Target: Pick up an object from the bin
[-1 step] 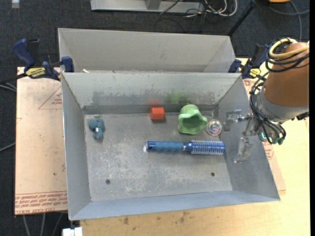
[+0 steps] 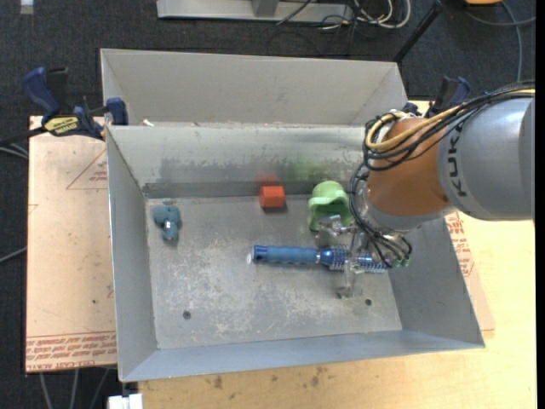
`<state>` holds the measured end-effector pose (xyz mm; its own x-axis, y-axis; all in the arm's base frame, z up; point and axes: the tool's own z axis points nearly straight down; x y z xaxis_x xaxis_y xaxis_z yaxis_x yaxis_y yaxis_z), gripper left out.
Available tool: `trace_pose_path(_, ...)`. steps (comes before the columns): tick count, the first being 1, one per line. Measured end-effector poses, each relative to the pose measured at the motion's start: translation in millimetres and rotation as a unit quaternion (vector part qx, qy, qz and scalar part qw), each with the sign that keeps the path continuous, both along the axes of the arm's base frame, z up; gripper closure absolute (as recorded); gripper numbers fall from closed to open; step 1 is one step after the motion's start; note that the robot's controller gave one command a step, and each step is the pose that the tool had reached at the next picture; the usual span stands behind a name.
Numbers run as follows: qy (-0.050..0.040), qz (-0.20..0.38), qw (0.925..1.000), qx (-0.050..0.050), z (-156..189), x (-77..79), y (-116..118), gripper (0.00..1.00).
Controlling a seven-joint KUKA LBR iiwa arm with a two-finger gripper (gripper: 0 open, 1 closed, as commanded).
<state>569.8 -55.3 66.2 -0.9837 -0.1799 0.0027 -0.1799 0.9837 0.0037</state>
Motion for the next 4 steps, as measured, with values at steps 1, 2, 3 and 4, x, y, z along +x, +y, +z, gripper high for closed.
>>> trace_pose_path(1, -0.0047, 0.166, 0.9862, -0.001, 34.5, 8.0, 4.1, 0.0)
trace_pose_path(2, -0.0042, 0.29, 0.957, -0.001, 33.9, 5.9, -13.7, 0.0)
trace_pose_path(3, -0.0021, 0.379, 0.9254, 0.0, 2.8, 6.6, -12.9, 0.0)
trace_pose_path(4, -0.0027, 0.378, 0.9259, 0.001, 2.9, 7.0, -12.3, 0.0)
